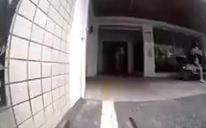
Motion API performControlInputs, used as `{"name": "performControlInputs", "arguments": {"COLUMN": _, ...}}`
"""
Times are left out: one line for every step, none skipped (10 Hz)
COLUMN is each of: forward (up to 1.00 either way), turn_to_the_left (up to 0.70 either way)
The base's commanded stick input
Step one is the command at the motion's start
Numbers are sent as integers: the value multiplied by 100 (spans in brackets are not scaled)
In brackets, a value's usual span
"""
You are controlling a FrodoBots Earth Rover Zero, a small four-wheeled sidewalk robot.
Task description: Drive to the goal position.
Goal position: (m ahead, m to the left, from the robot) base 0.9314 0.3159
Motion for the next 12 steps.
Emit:
{"name": "performControlInputs", "arguments": {"forward": 23, "turn_to_the_left": -93}}
{"name": "performControlInputs", "arguments": {"forward": 23, "turn_to_the_left": -93}}
{"name": "performControlInputs", "arguments": {"forward": 23, "turn_to_the_left": -94}}
{"name": "performControlInputs", "arguments": {"forward": 24, "turn_to_the_left": -95}}
{"name": "performControlInputs", "arguments": {"forward": 24, "turn_to_the_left": -95}}
{"name": "performControlInputs", "arguments": {"forward": 23, "turn_to_the_left": -94}}
{"name": "performControlInputs", "arguments": {"forward": 24, "turn_to_the_left": -96}}
{"name": "performControlInputs", "arguments": {"forward": 24, "turn_to_the_left": -96}}
{"name": "performControlInputs", "arguments": {"forward": 24, "turn_to_the_left": -96}}
{"name": "performControlInputs", "arguments": {"forward": 24, "turn_to_the_left": -96}}
{"name": "performControlInputs", "arguments": {"forward": 24, "turn_to_the_left": -98}}
{"name": "performControlInputs", "arguments": {"forward": 24, "turn_to_the_left": -98}}
